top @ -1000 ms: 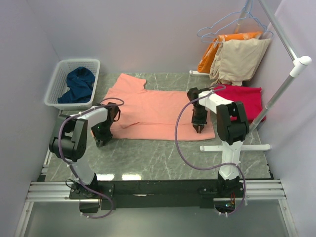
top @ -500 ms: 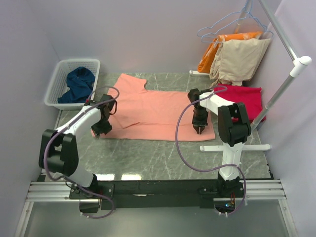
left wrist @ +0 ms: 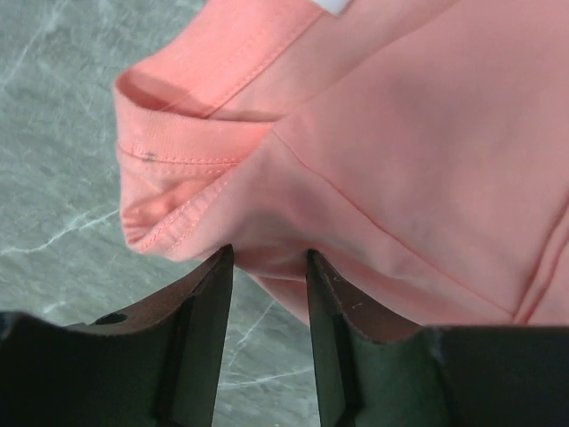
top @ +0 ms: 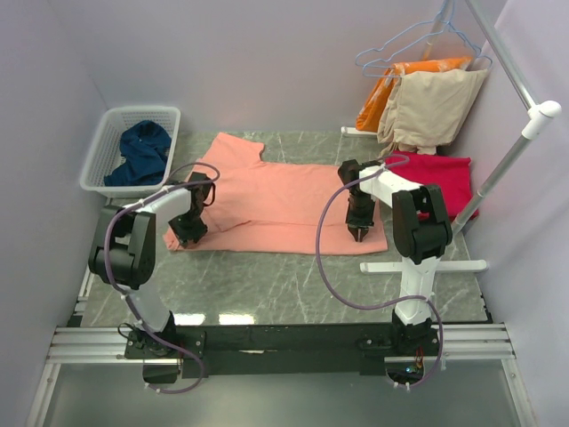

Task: Fold and stack the t-shirts
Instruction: Fold the tshirt

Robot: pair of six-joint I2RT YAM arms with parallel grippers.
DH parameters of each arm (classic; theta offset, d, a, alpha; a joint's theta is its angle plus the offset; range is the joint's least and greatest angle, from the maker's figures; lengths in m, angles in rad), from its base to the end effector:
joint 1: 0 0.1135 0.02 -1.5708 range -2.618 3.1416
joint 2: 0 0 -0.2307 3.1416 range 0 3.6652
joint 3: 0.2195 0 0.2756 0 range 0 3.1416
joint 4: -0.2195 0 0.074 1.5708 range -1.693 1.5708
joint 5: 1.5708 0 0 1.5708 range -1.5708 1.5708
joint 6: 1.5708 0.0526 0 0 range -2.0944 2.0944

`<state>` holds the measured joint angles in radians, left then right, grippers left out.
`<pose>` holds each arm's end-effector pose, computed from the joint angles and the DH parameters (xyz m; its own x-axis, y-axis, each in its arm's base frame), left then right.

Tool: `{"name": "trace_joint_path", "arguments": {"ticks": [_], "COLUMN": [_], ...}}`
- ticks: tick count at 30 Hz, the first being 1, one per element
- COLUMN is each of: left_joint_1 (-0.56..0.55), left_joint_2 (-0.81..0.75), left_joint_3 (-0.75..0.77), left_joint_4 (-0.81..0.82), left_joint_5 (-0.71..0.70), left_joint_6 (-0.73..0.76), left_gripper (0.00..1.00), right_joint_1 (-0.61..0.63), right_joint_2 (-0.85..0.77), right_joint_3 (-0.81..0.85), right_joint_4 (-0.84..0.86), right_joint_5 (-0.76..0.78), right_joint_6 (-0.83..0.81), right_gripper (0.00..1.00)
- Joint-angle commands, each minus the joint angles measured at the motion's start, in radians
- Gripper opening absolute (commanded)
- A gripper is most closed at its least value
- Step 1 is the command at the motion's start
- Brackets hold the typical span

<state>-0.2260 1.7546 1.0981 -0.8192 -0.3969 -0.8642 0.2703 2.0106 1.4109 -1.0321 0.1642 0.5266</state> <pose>0.3198 -0.0527 0.1017 -0.7599 -0.5450 -0.3543 -0.6269 0.7586 0.1776 0.3555 0.0896 0.0943 -0.9688 0.2461 -0.0293 0.2474 0.9536 -0.1717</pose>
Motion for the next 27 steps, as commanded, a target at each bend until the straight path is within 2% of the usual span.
{"name": "trace_joint_path", "arguments": {"ticks": [1,12,17,22,27], "left_joint_1": [0.022,0.036,0.036,0.036,0.037], "left_joint_2": [-0.013,-0.124,-0.167,-0.270,-0.310], "left_joint_3": [-0.041,-0.173,-0.144,-0.028,-0.007], "left_joint_4": [-0.038,-0.123,-0.109,-0.106,0.041], "left_joint_5": [-0.028,-0.028,-0.014,0.004,0.163], "left_joint_6": [-0.056,-0.116,-0.081,-0.021,0.042], "left_gripper": [0.45,0.48,0.46,0.48,0.49], "right_joint_1": [-0.002,-0.005,-0.008,-0.006,-0.003], "right_joint_2": [-0.027,-0.035,-0.081,-0.160,-0.205], "right_joint_3": [0.017,-0.016,-0.065,-0.118,-0.167], "right_joint_4": [-0.009,-0.019,-0.013,-0.003,0.027], "right_joint_5": [0.012,0.020,0.021,0.023,0.009], "right_joint_6": [0.006,0.026,0.038,0.052,0.072], "right_gripper": [0.20,0.20,0.19,0.19,0.19]}}
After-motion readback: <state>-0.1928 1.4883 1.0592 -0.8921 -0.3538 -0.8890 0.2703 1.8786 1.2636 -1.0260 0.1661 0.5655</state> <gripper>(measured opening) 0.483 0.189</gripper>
